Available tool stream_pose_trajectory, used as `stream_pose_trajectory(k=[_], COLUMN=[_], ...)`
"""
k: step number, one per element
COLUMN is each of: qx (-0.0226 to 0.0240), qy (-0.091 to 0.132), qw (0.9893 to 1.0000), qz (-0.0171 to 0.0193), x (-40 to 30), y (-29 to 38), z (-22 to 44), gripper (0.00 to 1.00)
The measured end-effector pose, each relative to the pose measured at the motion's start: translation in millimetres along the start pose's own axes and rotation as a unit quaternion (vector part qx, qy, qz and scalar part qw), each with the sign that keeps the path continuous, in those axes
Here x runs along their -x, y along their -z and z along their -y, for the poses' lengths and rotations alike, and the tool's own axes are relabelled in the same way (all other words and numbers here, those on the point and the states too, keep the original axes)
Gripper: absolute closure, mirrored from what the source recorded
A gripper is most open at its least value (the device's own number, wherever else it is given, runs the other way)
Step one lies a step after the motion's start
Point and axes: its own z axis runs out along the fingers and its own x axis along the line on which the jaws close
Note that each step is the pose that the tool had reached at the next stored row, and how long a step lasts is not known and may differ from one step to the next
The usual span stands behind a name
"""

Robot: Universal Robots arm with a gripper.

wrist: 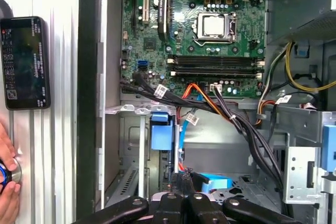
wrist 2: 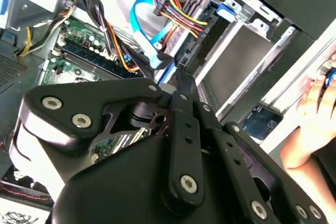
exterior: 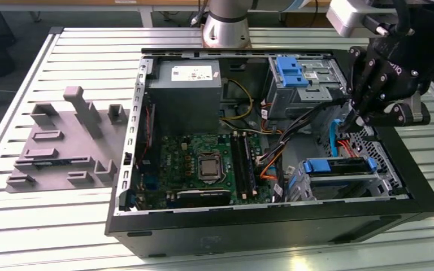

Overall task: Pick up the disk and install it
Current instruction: 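Insert the second disk wire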

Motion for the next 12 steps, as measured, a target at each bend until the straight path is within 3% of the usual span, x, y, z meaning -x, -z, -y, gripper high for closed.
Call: stream_pose_trajectory(k=[5, 12], qx=[0.0, 0.0], qy=[0.0, 0.0], qw=[1.0, 1.0], qz=[-0.0001, -0.0001], x=[12.3, 13.3], y=[0.2, 0.2], z=[-0.1, -0.1], gripper=[0.89, 0.89])
